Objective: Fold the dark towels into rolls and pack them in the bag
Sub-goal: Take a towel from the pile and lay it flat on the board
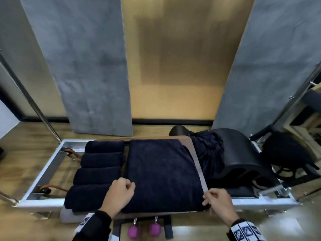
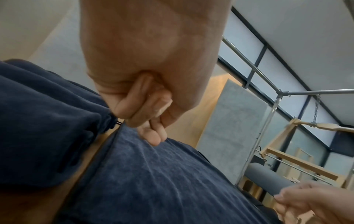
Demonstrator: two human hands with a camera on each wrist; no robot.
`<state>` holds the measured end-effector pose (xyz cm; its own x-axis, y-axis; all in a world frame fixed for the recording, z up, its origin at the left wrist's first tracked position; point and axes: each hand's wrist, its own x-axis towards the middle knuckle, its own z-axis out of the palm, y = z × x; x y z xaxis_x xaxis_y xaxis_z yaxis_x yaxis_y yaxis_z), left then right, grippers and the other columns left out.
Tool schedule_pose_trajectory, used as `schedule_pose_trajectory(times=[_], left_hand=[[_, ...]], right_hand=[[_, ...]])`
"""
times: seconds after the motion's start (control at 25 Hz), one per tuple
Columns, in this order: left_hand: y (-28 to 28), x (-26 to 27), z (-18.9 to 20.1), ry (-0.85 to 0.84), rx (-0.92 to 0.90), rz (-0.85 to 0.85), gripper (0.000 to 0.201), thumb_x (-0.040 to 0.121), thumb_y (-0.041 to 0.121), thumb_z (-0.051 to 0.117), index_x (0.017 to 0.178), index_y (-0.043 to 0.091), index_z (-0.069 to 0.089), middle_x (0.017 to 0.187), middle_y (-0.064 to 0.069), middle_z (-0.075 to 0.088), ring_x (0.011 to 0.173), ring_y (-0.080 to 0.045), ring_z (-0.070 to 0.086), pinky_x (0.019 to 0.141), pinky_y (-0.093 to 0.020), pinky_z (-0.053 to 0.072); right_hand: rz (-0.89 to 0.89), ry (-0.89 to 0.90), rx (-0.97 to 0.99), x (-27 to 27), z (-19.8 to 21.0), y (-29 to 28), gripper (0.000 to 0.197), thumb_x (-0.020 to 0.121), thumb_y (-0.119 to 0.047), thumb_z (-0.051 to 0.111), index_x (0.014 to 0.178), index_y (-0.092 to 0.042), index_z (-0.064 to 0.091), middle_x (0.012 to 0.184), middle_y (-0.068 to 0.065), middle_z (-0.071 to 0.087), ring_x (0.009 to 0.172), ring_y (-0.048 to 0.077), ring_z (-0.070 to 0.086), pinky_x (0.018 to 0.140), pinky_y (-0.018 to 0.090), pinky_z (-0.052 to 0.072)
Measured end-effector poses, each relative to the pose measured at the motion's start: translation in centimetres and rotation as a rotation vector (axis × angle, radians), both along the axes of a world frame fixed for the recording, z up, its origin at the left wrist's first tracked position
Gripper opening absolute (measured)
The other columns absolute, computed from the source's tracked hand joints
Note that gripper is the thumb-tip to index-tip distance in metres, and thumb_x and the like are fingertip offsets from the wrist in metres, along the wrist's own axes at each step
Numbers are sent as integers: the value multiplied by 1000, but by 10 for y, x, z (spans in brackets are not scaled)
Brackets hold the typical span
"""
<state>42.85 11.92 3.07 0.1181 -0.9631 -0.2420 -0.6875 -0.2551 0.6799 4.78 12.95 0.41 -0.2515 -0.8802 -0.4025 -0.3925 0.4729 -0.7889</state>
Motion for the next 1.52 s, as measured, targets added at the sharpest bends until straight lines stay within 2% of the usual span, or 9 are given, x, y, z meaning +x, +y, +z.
schedule_pose_trajectory(times=[0.2,0.32,0.52,0.64,0.76,0.88,1.08,1.32,1.52], left_hand=[[-32,-37,-2,-42,-40,-138,37,101,35,62,70,15,57,66,0,63,70,-24,68,74,-47,59],[-60,-54,-11,-36,-50,-225,17,100,36,68,96,19,65,96,3,67,94,-17,67,90,-42,56],[-123,-76,-24,-262,-41,-309,66,96,51,70,151,26,44,150,11,41,142,-17,40,107,-41,48],[-155,-92,-26,-415,108,-378,103,89,57,76,167,36,12,175,12,0,162,-27,0,123,-64,20],[-179,-101,-36,-481,342,-435,127,80,64,80,162,50,-17,167,13,-38,155,-33,-35,113,-83,-5],[-191,-97,-46,-432,480,-406,134,76,67,83,156,56,-24,159,16,-50,149,-33,-45,110,-87,-3],[-191,-97,-51,-419,509,-386,136,75,65,85,153,61,-27,153,22,-55,147,-30,-47,109,-87,-4],[-191,-100,-46,-430,541,-381,136,77,62,85,153,60,-28,152,22,-55,147,-29,-47,111,-86,-4],[-189,-104,-35,-413,546,-385,134,79,58,85,155,57,-26,155,19,-53,148,-29,-47,112,-85,-5]], right_hand=[[12,-6,-53,2,9,-43,23,99,-9,63,79,-1,72,64,13,74,35,21,47,38,21,37],[17,-53,-76,9,8,-82,16,98,-6,66,85,1,71,68,17,74,36,22,49,36,21,35],[6,-21,-113,23,3,-165,19,96,-2,65,82,-11,74,80,15,76,48,27,62,44,29,49],[6,75,-143,34,5,-206,15,93,-5,69,90,-16,79,96,9,77,70,28,73,64,35,62],[131,240,-142,39,-4,-229,21,87,-15,79,104,-27,80,108,3,72,100,26,69,90,38,58],[169,286,-141,34,-18,-244,11,86,-23,81,96,-28,80,101,1,74,97,24,68,85,34,57],[-203,170,-199,-2,-29,-266,8,92,-22,71,88,-17,76,86,13,75,91,37,70,79,36,53],[356,184,-106,9,-25,-284,22,85,-18,83,104,-28,79,85,-4,67,94,26,69,89,39,57],[-63,259,-183,8,-22,-294,21,100,-31,63,90,-14,70,90,14,73,83,34,67,74,35,54]])
